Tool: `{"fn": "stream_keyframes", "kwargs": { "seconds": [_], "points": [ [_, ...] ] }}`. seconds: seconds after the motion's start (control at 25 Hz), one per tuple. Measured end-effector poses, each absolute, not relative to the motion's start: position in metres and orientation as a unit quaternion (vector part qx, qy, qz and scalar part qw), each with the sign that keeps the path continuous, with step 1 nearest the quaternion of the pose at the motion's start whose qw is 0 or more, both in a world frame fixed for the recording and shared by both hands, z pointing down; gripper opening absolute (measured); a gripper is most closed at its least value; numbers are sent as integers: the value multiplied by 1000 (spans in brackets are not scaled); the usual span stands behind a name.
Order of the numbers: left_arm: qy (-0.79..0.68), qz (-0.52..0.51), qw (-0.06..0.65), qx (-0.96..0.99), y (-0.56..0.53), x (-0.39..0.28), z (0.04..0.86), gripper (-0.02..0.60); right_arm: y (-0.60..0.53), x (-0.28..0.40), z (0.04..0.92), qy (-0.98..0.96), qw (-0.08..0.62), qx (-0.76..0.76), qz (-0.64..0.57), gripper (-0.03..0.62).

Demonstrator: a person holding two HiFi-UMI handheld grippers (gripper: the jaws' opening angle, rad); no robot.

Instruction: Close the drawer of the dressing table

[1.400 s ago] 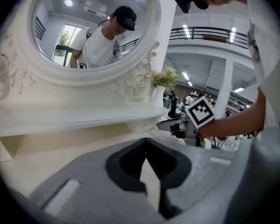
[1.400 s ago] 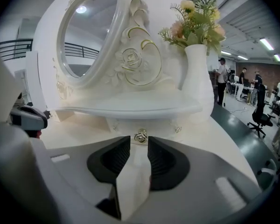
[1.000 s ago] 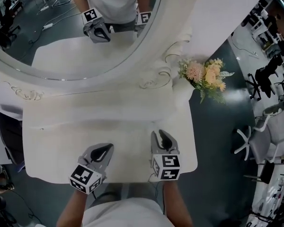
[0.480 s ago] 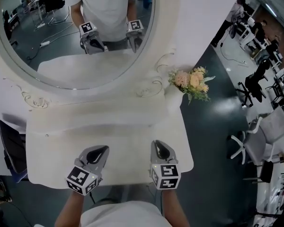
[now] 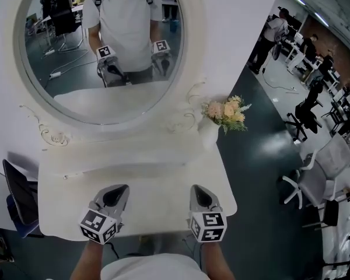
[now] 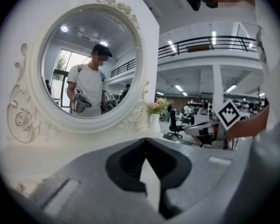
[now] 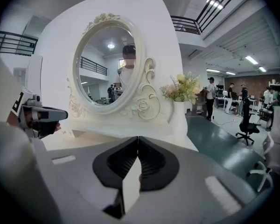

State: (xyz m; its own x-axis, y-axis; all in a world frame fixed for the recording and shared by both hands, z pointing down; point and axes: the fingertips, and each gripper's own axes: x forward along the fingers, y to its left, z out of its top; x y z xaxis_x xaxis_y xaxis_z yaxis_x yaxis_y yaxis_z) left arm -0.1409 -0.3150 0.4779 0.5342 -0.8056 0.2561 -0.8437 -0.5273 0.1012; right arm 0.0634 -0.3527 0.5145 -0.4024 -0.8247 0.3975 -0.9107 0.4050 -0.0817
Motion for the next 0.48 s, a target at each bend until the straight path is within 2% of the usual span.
{"fn": "stream_keyframes", "kwargs": {
  "seconds": [0.48],
  "points": [
    [-478,74,57,873,-301,-153,429,-2,-330,57,473,-826,131,537,112,3]
  ]
}}
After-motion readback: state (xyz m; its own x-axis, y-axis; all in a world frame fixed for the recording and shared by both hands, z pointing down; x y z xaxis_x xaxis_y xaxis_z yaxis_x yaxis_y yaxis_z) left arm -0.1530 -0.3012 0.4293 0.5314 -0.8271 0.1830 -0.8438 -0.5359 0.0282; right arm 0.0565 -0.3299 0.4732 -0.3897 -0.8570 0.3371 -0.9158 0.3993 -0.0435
